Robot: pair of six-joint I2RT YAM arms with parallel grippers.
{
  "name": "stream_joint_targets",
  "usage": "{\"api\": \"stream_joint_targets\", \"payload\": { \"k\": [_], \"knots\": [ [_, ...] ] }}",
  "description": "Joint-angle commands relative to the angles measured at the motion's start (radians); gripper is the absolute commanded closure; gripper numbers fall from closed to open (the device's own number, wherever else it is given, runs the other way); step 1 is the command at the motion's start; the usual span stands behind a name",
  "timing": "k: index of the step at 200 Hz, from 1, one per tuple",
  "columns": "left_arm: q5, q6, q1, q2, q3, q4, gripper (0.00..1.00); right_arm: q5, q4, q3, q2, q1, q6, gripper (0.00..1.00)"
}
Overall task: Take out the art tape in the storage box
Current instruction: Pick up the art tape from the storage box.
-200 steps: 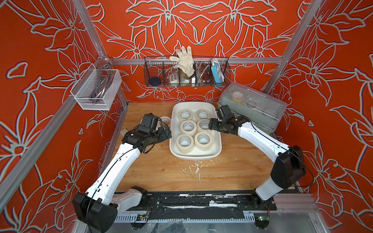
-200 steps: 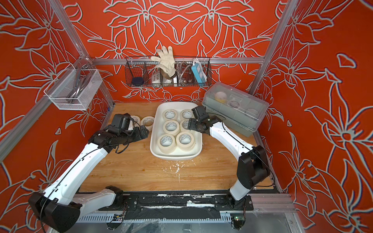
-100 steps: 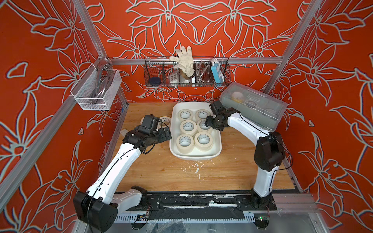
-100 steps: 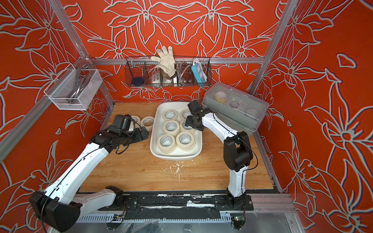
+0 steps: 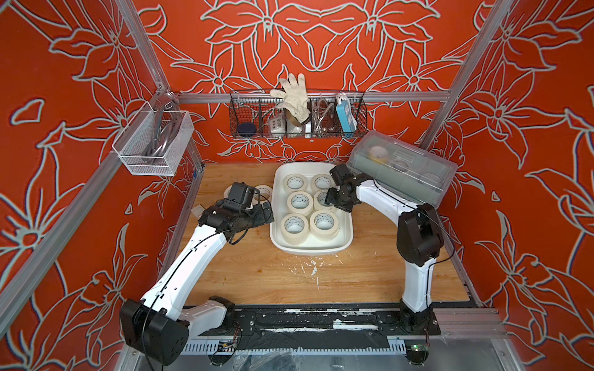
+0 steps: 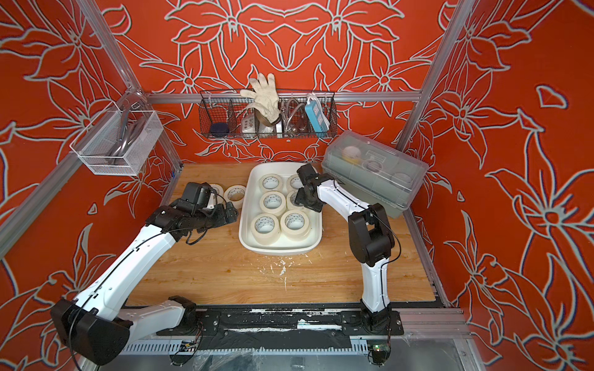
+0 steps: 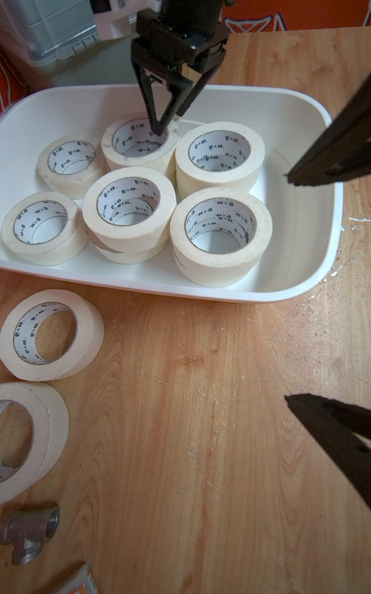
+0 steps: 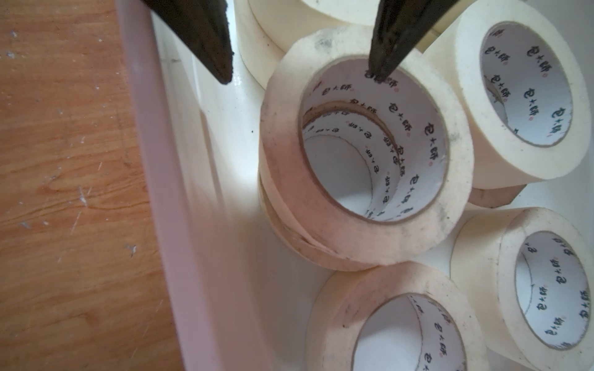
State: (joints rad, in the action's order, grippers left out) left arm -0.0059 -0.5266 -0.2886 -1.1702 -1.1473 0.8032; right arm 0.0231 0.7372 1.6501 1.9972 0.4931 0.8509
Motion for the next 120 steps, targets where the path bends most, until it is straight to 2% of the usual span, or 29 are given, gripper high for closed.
{"api": "stream_joint_targets", "payload": {
  "k": [1,66,101,120],
  "knots": [
    [-0.009,0.012,-0.002,0.001,-0.002,0.004,0.01,-0.046,-0.014,0.035,0.018,-0.004,0.026,0.3],
    [-0.014,0.012,-0.001,0.001,0.004,0.006,0.01,-0.097,0.002,0.105,0.087,-0.005,0.043,0.32],
    [-0.013,0.011,-0.001,0.006,0.009,0.007,0.01,-0.101,-0.013,0.11,0.103,-0.006,0.051,0.4],
    [-0.008,0.013,-0.001,0.006,0.015,0.004,0.01,-0.12,-0.016,0.099,0.106,-0.005,0.069,0.4]
  ]
}}
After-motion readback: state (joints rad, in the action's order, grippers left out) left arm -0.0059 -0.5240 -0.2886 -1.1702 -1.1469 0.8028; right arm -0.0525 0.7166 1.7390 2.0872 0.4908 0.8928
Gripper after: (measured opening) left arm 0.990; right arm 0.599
